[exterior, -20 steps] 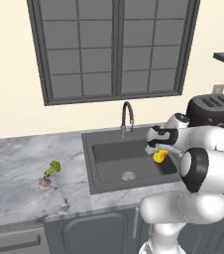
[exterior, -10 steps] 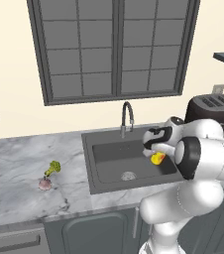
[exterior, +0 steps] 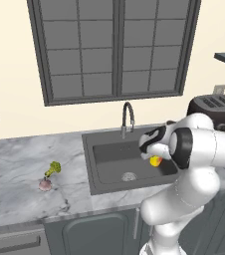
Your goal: Remove the garlic and broccoli from the sink. Then move the bowl and cup from the counter to the sink for washing.
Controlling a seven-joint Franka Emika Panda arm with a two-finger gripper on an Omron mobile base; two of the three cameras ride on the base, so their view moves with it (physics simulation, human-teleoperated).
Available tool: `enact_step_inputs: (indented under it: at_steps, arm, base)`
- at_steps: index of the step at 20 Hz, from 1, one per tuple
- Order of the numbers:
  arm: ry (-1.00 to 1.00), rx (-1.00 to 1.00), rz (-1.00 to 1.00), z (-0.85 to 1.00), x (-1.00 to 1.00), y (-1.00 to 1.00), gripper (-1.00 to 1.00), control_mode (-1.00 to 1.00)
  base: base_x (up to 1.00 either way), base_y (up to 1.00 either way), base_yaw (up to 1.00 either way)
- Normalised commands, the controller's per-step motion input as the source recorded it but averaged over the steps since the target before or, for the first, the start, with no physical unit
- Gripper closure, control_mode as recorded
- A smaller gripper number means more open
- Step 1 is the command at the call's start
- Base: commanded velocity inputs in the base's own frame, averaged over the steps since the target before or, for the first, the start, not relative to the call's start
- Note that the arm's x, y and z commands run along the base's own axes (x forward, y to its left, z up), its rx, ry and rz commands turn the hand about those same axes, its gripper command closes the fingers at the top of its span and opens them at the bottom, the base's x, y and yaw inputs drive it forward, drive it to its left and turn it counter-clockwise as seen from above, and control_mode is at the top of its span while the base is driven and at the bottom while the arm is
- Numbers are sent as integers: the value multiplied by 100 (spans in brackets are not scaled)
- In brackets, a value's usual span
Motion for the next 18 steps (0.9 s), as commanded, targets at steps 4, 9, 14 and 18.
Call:
enact_step_inputs:
  at_steps: [4, 9, 14, 18]
  arm:
    - [0, -3, 0, -21, 14, 0, 100, -100]
    - [-1, -2, 0, -18, 10, 0, 100, -100]
    - [-1, -1, 0, -17, 14, 0, 100, -100]
    - [0, 0, 0, -17, 14, 0, 100, -100]
  base:
    - [0, 0, 0]
    - [0, 0, 0]
    - [0, 0, 0]
    - [0, 0, 0]
